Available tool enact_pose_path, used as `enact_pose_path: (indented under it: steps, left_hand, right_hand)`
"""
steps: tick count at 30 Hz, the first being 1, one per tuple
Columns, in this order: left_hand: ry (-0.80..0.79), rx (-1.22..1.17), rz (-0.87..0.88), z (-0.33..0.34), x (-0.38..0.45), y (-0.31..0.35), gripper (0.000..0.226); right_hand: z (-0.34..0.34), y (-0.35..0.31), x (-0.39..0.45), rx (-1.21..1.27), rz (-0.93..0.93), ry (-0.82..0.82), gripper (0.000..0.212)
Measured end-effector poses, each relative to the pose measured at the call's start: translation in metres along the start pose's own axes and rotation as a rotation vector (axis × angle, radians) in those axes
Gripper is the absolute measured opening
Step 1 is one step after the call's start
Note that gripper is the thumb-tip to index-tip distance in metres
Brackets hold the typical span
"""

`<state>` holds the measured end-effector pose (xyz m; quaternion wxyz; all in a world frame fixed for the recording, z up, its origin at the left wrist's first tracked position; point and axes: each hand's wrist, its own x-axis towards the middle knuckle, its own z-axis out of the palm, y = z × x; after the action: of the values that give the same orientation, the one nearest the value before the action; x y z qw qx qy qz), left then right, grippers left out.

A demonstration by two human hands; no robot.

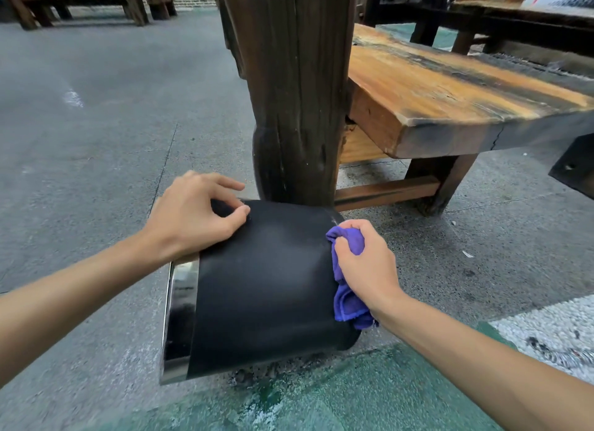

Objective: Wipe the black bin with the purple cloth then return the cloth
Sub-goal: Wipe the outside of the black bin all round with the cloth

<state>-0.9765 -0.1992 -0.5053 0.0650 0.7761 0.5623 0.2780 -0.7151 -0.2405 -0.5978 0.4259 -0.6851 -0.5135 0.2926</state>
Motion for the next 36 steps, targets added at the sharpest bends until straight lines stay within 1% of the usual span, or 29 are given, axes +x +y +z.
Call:
enact_pose_path:
  steps: [3, 7, 11, 12, 15, 18, 29, 36]
  left_hand:
    - [-0.052, -0.075, -0.029, 0.007, -0.003, -0.006, 0.024]
    - [-0.076, -0.083, 0.008, 0.028, -0.015, -0.016, 0.011]
    - [-0.06, -0.063, -0.023, 0.038, -0.02, -0.023, 0.013]
    - [-0.066, -0.057, -0.039, 0.039, -0.021, -0.025, 0.015]
    - [-0.065, -0.037, -0.075, 0.041, -0.026, -0.028, 0.036]
    - [-0.034, -0.025, -0.094, 0.047, -0.033, -0.037, 0.045]
    - [-0.075, 0.107, -0.097, 0.056, -0.057, -0.062, 0.055]
    - [-0.094, 0.108, -0.104, 0.06, -0.063, -0.077, 0.057]
  right_hand:
    - [-0.005, -0.005, 0.0, -0.067, 0.03, -0.017, 0.019]
    - [-0.007, -0.004, -0.002, -0.104, 0.052, -0.015, 0.023]
    - [-0.006, -0.002, -0.003, -0.125, 0.051, 0.006, 0.024]
    - [-0.005, -0.003, -0.003, -0.125, 0.05, 0.009, 0.024]
    - [-0.001, -0.007, -0.005, -0.135, 0.043, 0.011, 0.024]
    - [0.004, -0.012, -0.008, -0.148, 0.035, 0.0, 0.024]
    - [0.021, -0.02, -0.011, -0.223, -0.016, -0.042, 0.029]
    - [0.032, -0.019, -0.012, -0.267, -0.04, -0.027, 0.026]
